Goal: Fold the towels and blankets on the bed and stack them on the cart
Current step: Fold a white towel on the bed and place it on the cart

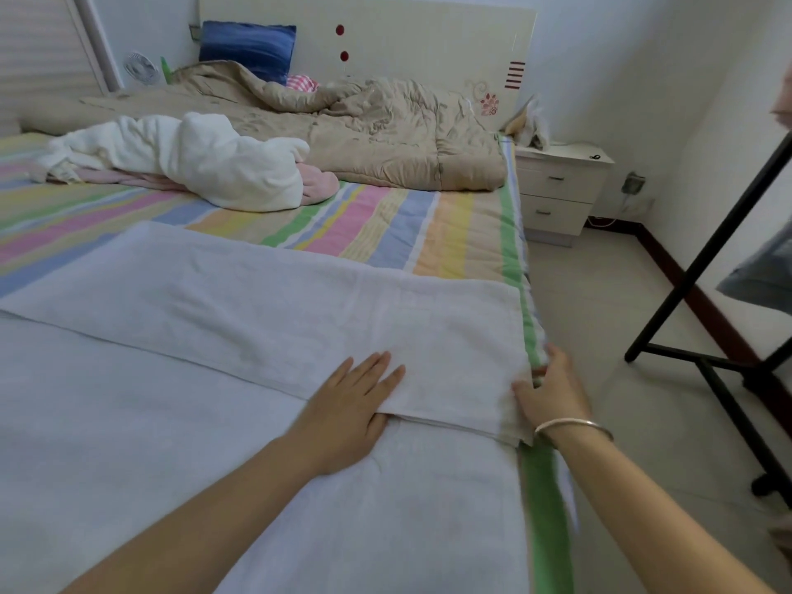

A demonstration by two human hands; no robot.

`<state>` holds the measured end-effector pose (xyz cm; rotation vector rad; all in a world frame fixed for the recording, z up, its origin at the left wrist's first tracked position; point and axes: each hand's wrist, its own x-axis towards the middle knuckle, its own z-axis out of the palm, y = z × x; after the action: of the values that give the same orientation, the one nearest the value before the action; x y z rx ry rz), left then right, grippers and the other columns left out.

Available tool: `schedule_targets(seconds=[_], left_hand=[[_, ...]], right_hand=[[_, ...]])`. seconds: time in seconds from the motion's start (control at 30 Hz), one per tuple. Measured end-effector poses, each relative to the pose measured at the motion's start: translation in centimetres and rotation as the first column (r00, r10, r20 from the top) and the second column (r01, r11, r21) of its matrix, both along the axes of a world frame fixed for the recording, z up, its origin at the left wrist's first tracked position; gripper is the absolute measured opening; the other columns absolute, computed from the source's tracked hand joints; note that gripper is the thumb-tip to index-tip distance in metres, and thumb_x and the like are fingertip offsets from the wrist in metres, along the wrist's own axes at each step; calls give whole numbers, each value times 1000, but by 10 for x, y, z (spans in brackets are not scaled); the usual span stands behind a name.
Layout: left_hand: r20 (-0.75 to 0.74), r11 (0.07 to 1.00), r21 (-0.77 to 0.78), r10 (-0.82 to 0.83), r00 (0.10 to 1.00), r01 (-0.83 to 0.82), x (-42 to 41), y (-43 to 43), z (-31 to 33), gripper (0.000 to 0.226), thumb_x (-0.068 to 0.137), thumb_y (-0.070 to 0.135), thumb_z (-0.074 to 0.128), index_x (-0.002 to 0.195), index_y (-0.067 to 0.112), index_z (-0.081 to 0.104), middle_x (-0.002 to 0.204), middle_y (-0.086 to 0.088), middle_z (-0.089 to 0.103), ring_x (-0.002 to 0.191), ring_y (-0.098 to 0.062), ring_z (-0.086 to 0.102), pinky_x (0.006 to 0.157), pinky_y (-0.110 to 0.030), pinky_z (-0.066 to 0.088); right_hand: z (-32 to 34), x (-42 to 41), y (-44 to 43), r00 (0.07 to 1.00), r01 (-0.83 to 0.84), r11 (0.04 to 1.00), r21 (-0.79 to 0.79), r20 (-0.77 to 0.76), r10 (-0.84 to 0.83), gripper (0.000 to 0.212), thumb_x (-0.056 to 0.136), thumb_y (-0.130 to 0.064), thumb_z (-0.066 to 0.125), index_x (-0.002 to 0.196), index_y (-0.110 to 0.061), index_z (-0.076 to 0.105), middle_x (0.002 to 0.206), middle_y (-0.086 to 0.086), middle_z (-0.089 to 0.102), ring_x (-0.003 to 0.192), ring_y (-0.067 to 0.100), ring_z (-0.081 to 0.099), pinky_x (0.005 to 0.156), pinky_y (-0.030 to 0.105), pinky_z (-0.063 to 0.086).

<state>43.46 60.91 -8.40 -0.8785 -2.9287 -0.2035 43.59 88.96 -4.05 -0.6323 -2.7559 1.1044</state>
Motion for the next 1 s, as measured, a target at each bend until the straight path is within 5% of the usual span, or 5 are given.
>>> schedule_targets(seconds=[0.1,0.33,0.6,0.8,1.0], left_hand=[[50,1000,-3,-20,999,20,20,-4,1,90,79,66,-29,155,28,-1,162,2,-8,149,-9,-9,122,-39,0],[159,990,-46,-126,979,135,95,-44,15,74,93,61,3,156,22,4,162,6,-7,146,-2,-15,120,-28,-12],[150,969,164,-211,966,187,166,-116,12,78,89,77,30,154,36,14,161,17,1,147,2,-5,120,-27,-2],[49,947,284,-171,984,150,178,-136,11,63,80,40,56,142,36,44,151,21,35,140,4,28,115,-19,21],[-274,959,277,138,952,-59,152,-166,41,34,67,25,46,98,28,60,93,9,62,79,-21,63,62,-30,48]], right_hand=[[-3,32,-32,961,-134,889,438,-161,225,70,78,-18,68,142,-12,40,143,16,41,132,36,35,110,44,25],[-36,119,-133,776,-505,558,658,64,627,70,98,-60,10,132,-23,58,134,7,58,124,30,55,108,47,33],[-36,194,-140,617,-608,395,689,97,781,95,75,-87,35,148,-25,36,154,3,34,142,29,29,106,51,18],[-23,214,-145,637,-583,538,609,-68,768,63,66,-44,56,128,-32,48,136,-9,53,126,21,53,102,43,45],[8,196,-127,790,-366,768,525,-260,555,49,65,-7,68,101,-36,50,87,-12,69,67,20,67,50,31,47]])
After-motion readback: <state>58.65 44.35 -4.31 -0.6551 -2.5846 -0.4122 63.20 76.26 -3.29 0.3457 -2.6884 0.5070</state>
